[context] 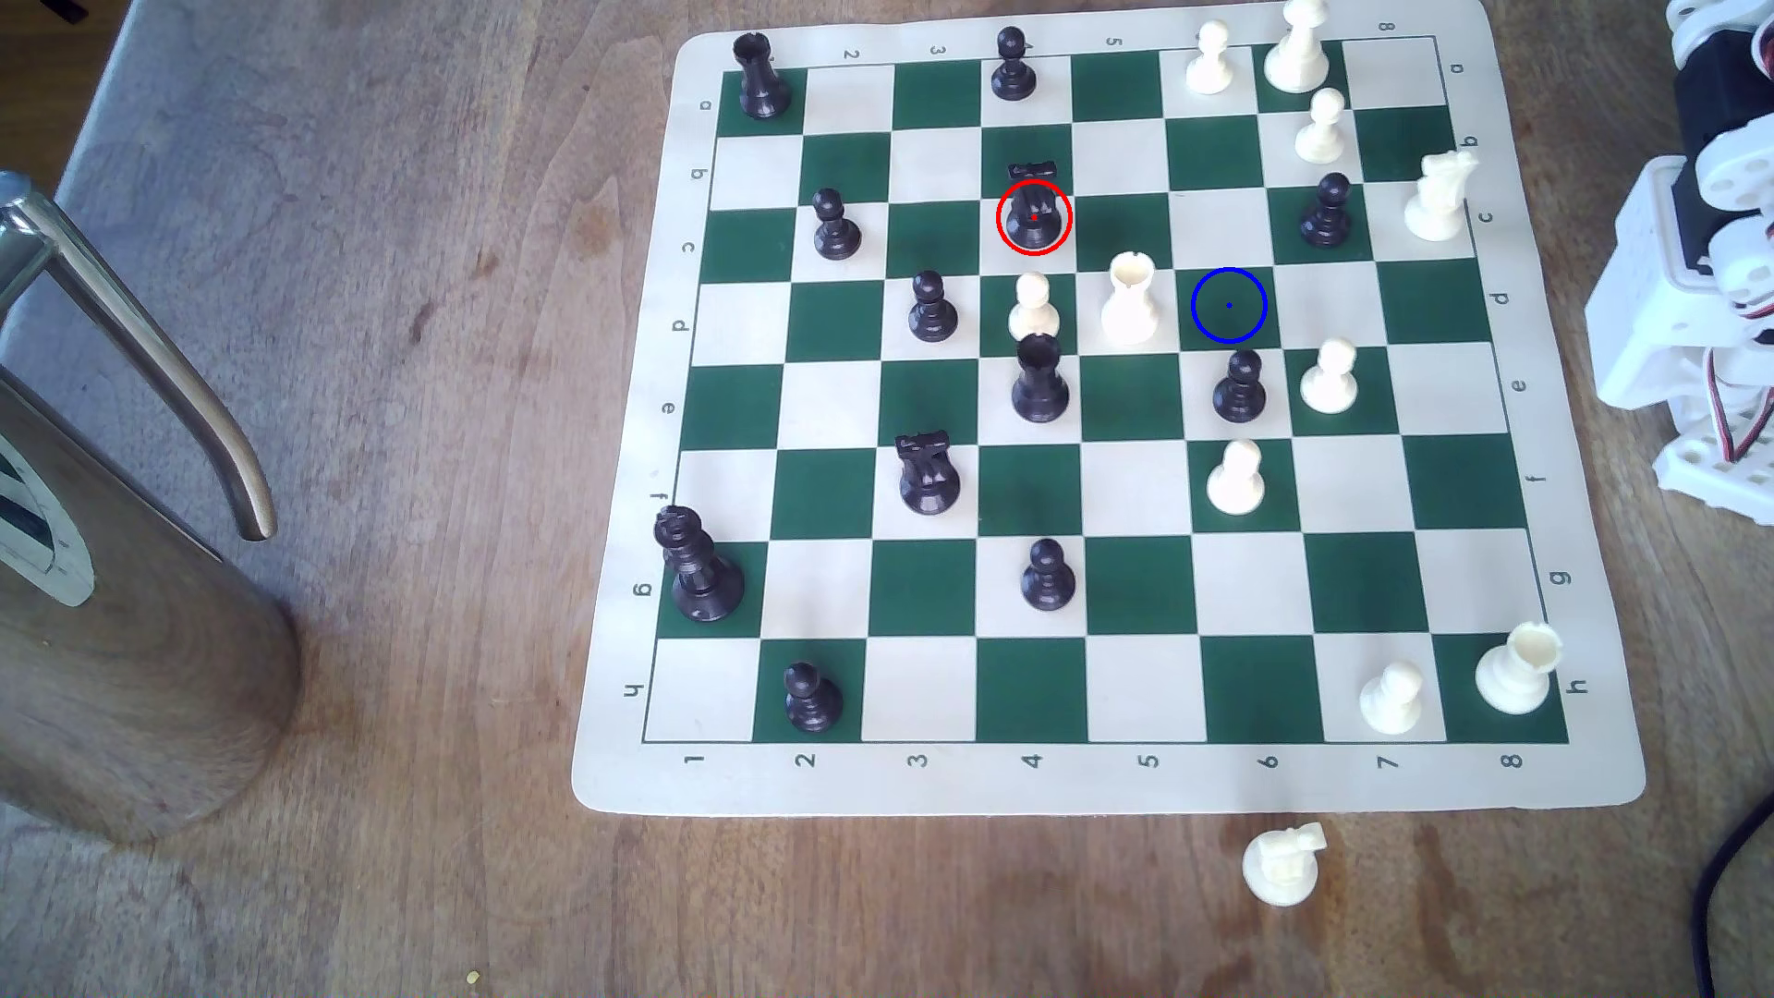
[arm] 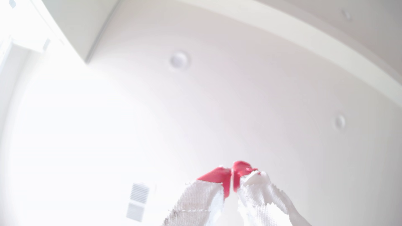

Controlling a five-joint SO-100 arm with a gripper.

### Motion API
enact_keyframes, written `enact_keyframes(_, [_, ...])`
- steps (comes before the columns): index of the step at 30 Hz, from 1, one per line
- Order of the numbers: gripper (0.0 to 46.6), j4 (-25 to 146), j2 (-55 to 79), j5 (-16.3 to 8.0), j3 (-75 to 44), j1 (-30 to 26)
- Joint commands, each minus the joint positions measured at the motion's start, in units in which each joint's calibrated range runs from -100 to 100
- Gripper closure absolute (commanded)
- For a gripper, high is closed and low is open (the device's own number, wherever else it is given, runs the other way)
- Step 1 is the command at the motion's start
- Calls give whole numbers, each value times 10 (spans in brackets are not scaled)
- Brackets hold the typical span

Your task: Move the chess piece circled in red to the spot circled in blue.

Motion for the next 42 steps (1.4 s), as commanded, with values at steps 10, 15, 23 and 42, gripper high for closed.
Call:
enact_keyframes(10, [444,182,-2,-19,-43,-38])
enact_keyframes(15, [456,581,-2,-15,-199,-17])
enact_keyframes(23, [434,803,-2,-20,-270,43])
enact_keyframes(42, [429,1378,13,-52,-390,95])
